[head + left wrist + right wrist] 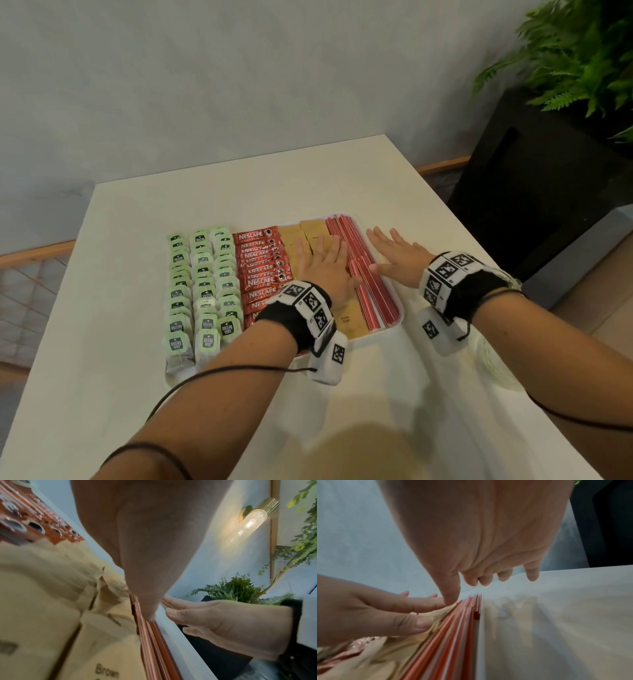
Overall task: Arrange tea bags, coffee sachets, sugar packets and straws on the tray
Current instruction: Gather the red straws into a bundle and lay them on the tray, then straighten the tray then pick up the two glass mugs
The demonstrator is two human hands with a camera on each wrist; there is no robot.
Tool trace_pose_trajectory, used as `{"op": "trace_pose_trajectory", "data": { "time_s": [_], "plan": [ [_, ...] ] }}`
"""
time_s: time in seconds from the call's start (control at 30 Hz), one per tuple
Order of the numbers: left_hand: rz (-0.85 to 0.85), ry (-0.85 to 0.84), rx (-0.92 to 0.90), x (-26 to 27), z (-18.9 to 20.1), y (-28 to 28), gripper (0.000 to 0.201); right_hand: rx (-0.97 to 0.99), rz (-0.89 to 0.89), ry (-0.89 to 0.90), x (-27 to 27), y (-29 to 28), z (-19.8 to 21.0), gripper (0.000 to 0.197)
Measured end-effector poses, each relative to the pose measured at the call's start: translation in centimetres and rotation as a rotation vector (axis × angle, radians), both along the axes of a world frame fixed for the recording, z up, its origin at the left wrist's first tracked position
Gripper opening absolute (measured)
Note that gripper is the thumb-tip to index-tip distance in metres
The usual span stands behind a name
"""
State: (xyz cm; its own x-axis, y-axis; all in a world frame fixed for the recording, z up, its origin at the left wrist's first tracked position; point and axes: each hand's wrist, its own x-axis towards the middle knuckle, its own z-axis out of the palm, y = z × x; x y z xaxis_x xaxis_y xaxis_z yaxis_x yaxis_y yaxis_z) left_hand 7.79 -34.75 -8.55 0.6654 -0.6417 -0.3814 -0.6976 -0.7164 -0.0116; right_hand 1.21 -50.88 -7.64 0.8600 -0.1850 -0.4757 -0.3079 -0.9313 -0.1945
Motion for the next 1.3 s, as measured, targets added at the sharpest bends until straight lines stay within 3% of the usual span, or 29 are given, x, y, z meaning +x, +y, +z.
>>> {"op": "trace_pose_trajectory", "data": {
  "time_s": [0.1,0.23,0.37,0.53,0.63,0.87,1.3],
  "plan": [
    [0.035,0.021,-0.047,-0.7,0.9,2.0,0.075,0.140,-0.073,-0.067,-1.6,1.5,0.6,0.093],
    [0.224,0.125,-0.111,-1.5,1.8,6.6,0.111,0.219,-0.040,-0.105,-3.9,4.9,0.1,0.134],
    [0.459,0.081,-0.198,-2.3,1.4,13.1,0.140,0.157,-0.091,-0.155,-5.1,7.8,-1.3,0.152],
    [0.639,0.053,-0.232,-3.5,1.1,19.8,0.153,0.100,-0.163,-0.171,-5.3,9.1,-1.8,0.158],
    [0.656,0.090,-0.204,-4.3,1.0,21.9,0.158,0.087,-0.221,-0.142,-5.2,9.3,-1.4,0.160],
    [0.688,0.096,-0.396,-4.0,0.8,23.8,0.151,0.054,-0.240,-0.112,-3.4,10.1,-0.8,0.166],
    [0.678,0.101,-0.454,2.0,1.0,25.0,0.149,0.034,-0.259,-0.151,1.8,11.9,-0.7,0.166]
  ]
}}
